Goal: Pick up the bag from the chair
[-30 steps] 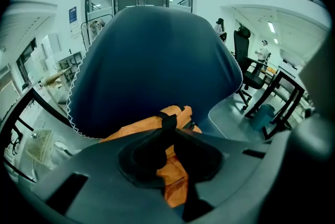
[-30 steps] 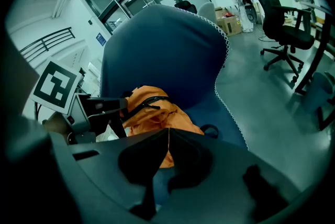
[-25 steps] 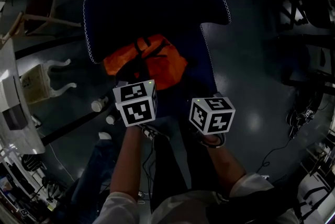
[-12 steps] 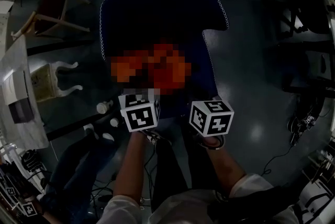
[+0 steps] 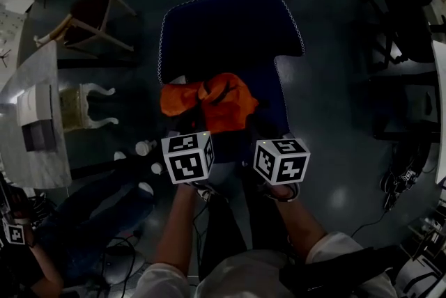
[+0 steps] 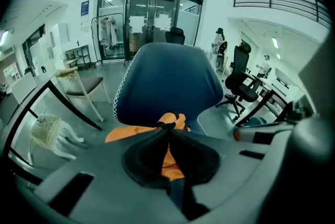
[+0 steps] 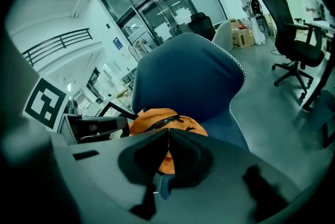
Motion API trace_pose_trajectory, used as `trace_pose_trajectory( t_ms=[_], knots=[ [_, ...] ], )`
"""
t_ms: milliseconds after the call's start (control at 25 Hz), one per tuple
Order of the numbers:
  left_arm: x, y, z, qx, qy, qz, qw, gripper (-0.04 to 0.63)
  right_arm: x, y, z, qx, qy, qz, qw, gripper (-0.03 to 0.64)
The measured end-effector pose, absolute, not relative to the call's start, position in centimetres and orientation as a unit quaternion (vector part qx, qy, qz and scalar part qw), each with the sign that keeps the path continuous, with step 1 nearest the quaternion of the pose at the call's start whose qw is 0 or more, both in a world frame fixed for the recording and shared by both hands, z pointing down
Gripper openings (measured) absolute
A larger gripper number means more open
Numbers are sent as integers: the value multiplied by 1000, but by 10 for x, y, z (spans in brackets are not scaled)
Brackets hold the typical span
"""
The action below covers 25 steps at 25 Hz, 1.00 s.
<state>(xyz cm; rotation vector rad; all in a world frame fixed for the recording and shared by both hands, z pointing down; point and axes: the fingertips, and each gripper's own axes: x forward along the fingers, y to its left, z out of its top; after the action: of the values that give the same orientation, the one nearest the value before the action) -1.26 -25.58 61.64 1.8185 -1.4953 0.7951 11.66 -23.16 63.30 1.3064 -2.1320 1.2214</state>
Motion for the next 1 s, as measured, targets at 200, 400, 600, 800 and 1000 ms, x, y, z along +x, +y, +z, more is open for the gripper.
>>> trace_pose_trajectory(
  t_ms=[200, 400, 600, 800, 1000],
  knots=[
    [-29, -241, 586, 696, -572, 288, 326, 23, 95, -230, 597, 454, -771, 411, 175, 32],
    [-38, -211, 559, 700, -564, 281, 338, 23, 82, -209, 563, 456, -777, 399, 173, 32],
    [-53, -186, 527, 708, -559, 270, 338, 23, 60, -187, 533, 458, -781, 387, 174, 32],
    [-69, -168, 509, 711, -554, 253, 351, 21, 37, -181, 506, 457, -793, 362, 175, 32],
    [-85, -147, 490, 714, -551, 242, 357, 20, 16, -169, 481, 458, -800, 346, 174, 32]
  ],
)
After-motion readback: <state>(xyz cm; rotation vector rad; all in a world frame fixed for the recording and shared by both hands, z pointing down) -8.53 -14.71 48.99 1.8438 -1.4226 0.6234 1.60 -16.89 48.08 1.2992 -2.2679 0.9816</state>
